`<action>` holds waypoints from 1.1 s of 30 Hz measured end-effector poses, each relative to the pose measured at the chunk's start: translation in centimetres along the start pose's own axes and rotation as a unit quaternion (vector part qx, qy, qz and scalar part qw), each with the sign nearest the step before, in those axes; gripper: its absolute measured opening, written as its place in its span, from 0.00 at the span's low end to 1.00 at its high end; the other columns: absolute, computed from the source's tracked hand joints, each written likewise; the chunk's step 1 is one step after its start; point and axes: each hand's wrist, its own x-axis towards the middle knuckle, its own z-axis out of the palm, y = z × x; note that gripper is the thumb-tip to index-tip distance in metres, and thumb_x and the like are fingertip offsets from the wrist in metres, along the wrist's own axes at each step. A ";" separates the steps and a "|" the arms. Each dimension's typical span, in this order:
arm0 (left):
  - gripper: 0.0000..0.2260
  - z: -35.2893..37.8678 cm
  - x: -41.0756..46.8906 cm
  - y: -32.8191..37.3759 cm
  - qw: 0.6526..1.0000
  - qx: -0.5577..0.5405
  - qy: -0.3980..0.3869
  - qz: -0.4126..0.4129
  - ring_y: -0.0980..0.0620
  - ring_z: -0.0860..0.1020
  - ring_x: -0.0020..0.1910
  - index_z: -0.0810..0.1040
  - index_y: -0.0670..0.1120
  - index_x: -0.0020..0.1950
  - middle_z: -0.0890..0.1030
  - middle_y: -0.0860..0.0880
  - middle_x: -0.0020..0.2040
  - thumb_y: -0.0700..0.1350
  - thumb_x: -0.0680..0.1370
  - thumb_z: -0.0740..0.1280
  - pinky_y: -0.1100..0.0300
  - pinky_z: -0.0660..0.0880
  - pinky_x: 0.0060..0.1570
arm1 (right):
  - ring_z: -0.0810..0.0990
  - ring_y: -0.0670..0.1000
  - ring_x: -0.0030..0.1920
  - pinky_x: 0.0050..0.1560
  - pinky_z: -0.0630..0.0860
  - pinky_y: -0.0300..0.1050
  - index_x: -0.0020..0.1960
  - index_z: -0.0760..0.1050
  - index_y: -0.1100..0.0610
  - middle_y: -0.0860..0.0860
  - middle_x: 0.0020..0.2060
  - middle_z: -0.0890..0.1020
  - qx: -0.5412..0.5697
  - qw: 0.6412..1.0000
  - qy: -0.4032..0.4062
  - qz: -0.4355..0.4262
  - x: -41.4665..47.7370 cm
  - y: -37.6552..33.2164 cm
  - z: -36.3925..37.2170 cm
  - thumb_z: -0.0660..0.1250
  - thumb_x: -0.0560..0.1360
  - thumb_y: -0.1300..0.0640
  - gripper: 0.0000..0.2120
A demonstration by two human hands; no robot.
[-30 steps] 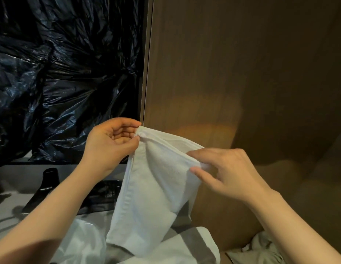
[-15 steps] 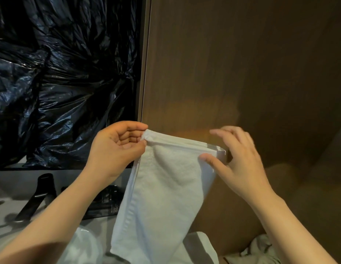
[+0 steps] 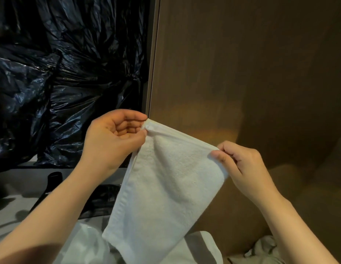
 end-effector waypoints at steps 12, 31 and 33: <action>0.13 2.1 -2.3 -0.3 0.999 -0.017 -0.049 -0.005 0.52 0.82 0.41 0.82 0.45 0.48 0.84 0.46 0.43 0.30 0.69 0.73 0.68 0.78 0.43 | 0.72 0.34 0.61 0.57 0.73 0.31 0.67 0.70 0.38 0.33 0.61 0.75 0.068 0.996 -0.044 0.040 0.3 -5.4 2.9 0.53 0.76 0.31 0.24; 0.19 0.6 -6.3 -7.5 0.977 0.104 -0.154 -0.102 0.53 0.83 0.45 0.82 0.52 0.49 0.84 0.52 0.45 0.63 0.67 0.68 0.50 0.81 0.46 | 0.75 0.40 0.47 0.45 0.70 0.26 0.47 0.71 0.47 0.35 0.42 0.72 0.035 0.996 0.085 0.017 1.7 -5.7 3.4 0.54 0.80 0.45 0.10; 0.19 0.5 -6.5 -8.5 0.970 0.138 -0.174 -0.094 0.54 0.82 0.43 0.82 0.53 0.48 0.83 0.53 0.44 0.66 0.70 0.65 0.50 0.81 0.44 | 0.74 0.37 0.47 0.46 0.68 0.24 0.47 0.71 0.47 0.34 0.41 0.72 0.027 0.993 0.108 0.035 1.4 -5.2 3.2 0.54 0.80 0.46 0.09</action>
